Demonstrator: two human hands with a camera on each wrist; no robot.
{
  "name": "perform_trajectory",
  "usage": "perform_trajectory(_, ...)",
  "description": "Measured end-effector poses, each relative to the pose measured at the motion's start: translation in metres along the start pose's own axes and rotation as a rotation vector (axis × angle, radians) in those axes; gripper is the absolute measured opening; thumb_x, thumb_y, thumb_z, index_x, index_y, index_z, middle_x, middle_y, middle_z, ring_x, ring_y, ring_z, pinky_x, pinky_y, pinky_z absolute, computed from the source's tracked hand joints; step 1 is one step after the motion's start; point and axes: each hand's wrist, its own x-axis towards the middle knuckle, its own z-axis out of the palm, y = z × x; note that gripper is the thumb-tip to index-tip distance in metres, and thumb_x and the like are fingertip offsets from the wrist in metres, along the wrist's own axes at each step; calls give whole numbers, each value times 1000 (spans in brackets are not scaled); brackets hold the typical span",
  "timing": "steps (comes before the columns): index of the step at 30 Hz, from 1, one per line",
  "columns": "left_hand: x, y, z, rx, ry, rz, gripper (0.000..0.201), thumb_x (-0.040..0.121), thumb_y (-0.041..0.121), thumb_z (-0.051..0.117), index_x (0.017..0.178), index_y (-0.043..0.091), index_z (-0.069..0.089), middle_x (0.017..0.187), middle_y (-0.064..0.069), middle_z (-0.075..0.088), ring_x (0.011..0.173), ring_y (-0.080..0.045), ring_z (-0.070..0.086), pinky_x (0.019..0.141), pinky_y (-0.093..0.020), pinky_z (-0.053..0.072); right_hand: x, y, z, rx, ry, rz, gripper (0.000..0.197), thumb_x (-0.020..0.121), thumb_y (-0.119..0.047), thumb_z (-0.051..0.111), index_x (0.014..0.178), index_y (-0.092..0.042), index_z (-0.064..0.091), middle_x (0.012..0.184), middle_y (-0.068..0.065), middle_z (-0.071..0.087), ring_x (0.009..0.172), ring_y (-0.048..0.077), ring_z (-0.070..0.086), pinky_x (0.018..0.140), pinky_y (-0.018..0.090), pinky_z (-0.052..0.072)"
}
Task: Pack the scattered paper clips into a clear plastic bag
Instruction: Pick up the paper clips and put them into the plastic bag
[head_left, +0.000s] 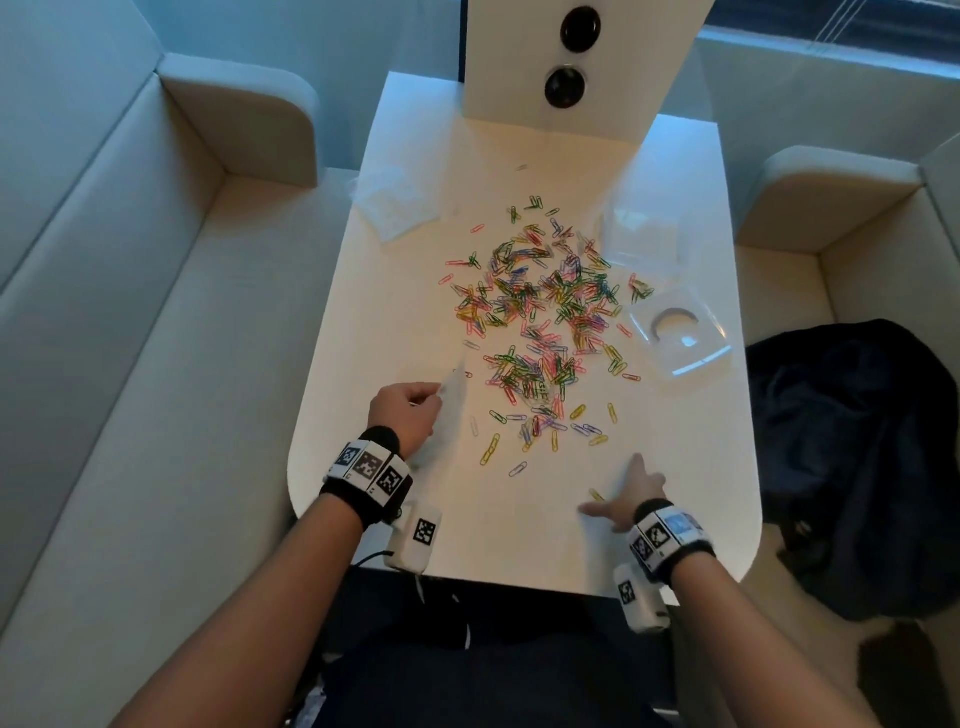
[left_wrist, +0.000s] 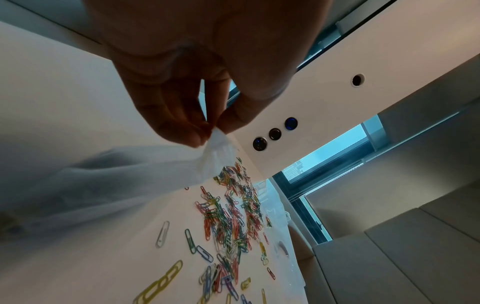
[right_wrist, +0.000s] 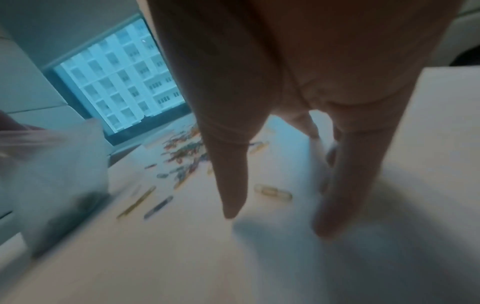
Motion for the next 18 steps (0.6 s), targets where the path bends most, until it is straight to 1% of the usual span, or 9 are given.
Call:
perform_trajectory(2, -2, 1, 0, 17, -2, -4, 29, 91, 12, 57, 116, 14, 71, 101, -4, 73, 62, -13, 60, 73, -27, 54, -2, -1, 11, 48, 66, -59, 124, 58, -34, 92, 151, -19, 11, 144, 18, 21, 118, 40, 53, 100, 46, 48)
perform_trajectory(3, -3, 1, 1, 16, -3, -4, 29, 91, 12, 57, 115, 14, 72, 99, -3, 73, 63, -13, 60, 74, -27, 55, -3, -7, 13, 61, 107, -98, 123, 60, -35, 91, 152, -16, 12, 144, 17, 21, 119, 39, 53, 102, 44, 46)
perform_trajectory(6, -6, 1, 8, 8, -3, -8, 28, 90, 11, 58, 114, 14, 73, 96, -2, 73, 66, -13, 60, 75, -27, 56, 3, -35, 18, 98, 176, -214, 122, 57, -42, 91, 151, -15, 18, 139, 15, 26, 120, 35, 51, 104, 40, 44)
perform_trajectory(9, -4, -1, 17, 21, 6, -13, 28, 90, 12, 60, 115, 14, 73, 102, -5, 74, 70, -13, 61, 77, -26, 55, 10, -62, 21, 35, 225, -387, 113, 57, -47, 89, 148, -22, 26, 132, 11, 30, 117, 31, 48, 103, 40, 46)
perform_trajectory(11, -4, -2, 23, 16, 19, -21, 27, 90, 13, 61, 115, 14, 73, 104, -7, 74, 75, -14, 62, 83, -29, 56, 13, -77, 24, -81, 257, -509, 96, 63, -48, 85, 143, -27, 35, 131, 11, 34, 118, 31, 44, 99, 42, 49)
perform_trajectory(12, -4, -2, 25, 13, 23, -23, 27, 90, 14, 61, 115, 14, 73, 104, -7, 74, 77, -14, 62, 86, -30, 56, 14, -83, 25, -127, 271, -564, 84, 68, -47, 81, 139, -27, 40, 132, 11, 35, 119, 32, 43, 96, 42, 50)
perform_trajectory(14, -5, -2, 30, 14, 27, -25, 26, 90, 14, 62, 114, 15, 73, 105, -7, 74, 80, -15, 63, 90, -33, 56, 18, -90, 25, -155, 285, -645, 56, 80, -39, 72, 130, -21, 52, 131, 12, 41, 114, 32, 47, 91, 41, 52)
perform_trajectory(16, -6, 0, 34, 19, 32, -27, 27, 90, 14, 62, 114, 15, 73, 106, -7, 74, 81, -15, 63, 92, -36, 56, 23, -91, 23, -115, 311, -732, 31, 88, -25, 65, 116, -12, 65, 118, 12, 51, 98, 29, 54, 85, 40, 54)
perform_trajectory(18, -7, 3, 39, 22, 40, -34, 27, 90, 13, 62, 115, 15, 72, 107, -7, 74, 79, -14, 63, 88, -34, 57, 29, -91, 17, -72, 310, -797, 18, 90, -16, 63, 100, -5, 73, 100, 12, 58, 83, 27, 56, 80, 40, 54)
